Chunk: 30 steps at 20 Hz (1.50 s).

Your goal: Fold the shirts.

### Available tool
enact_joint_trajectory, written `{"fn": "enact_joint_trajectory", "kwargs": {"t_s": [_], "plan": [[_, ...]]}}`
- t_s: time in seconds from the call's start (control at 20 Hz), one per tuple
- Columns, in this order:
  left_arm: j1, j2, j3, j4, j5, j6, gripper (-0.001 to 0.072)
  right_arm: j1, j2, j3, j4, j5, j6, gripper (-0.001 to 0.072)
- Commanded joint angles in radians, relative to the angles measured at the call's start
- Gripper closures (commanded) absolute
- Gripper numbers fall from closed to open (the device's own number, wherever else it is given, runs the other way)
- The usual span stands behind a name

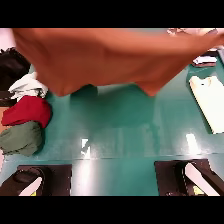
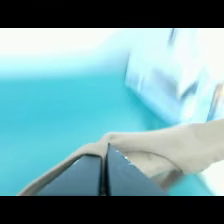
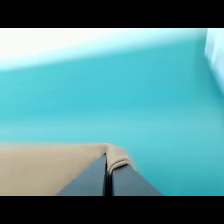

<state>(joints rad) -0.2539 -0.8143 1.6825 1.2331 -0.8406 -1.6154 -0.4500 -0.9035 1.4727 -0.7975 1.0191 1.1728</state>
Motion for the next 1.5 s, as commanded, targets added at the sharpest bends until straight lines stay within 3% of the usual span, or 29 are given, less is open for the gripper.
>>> {"fn": "enact_joint_trajectory", "kwargs": {"t_s": [0.0, 0.25, 0.45, 0.7, 0.9, 1.05, 1.25, 1.45], "plan": [[0.001, 0.029, 0.375, 0.069, -0.032, 0.0, 0.0684, 0.004, 0.097, 0.288, -0.061, -0.008, 0.011, 0.0695], [0.001, 0.029, 0.5, 0.113, -0.044, 0.0, 0.0684, 0.004, 0.096, 0.537, -0.255, 0.136, 0.151, 0.0696], [0.001, 0.016, 0.327, 0.21, -0.121, -0.052, 0.0684, 0.004, 0.005, 0.645, -0.267, 0.25, 0.2, 0.0696], [0.001, -0.082, -0.019, 0.274, -0.148, -0.117, 0.0684, 0.046, -0.161, 0.404, -0.225, 0.36, 0.214, 0.0696], [0.001, -0.283, -0.243, 0.274, -0.135, -0.15, 0.0684, 0.192, -0.351, 0.179, -0.357, 0.361, 0.214, 0.0696], [0.003, -0.49, -0.29, 0.274, -0.099, -0.149, 0.0684, 0.255, -0.514, 0.072, -0.382, 0.315, 0.213, 0.0696], [0.137, -0.718, -0.245, 0.008, 0.086, -0.127, 0.0684, 0.235, -0.753, 0.171, -0.372, 0.275, 0.215, 0.0696], [0.24, -0.828, -0.106, -0.202, 0.08, 0.061, 0.0684, 0.214, -0.896, 0.4, -0.372, 0.301, 0.215, 0.0696]]}}
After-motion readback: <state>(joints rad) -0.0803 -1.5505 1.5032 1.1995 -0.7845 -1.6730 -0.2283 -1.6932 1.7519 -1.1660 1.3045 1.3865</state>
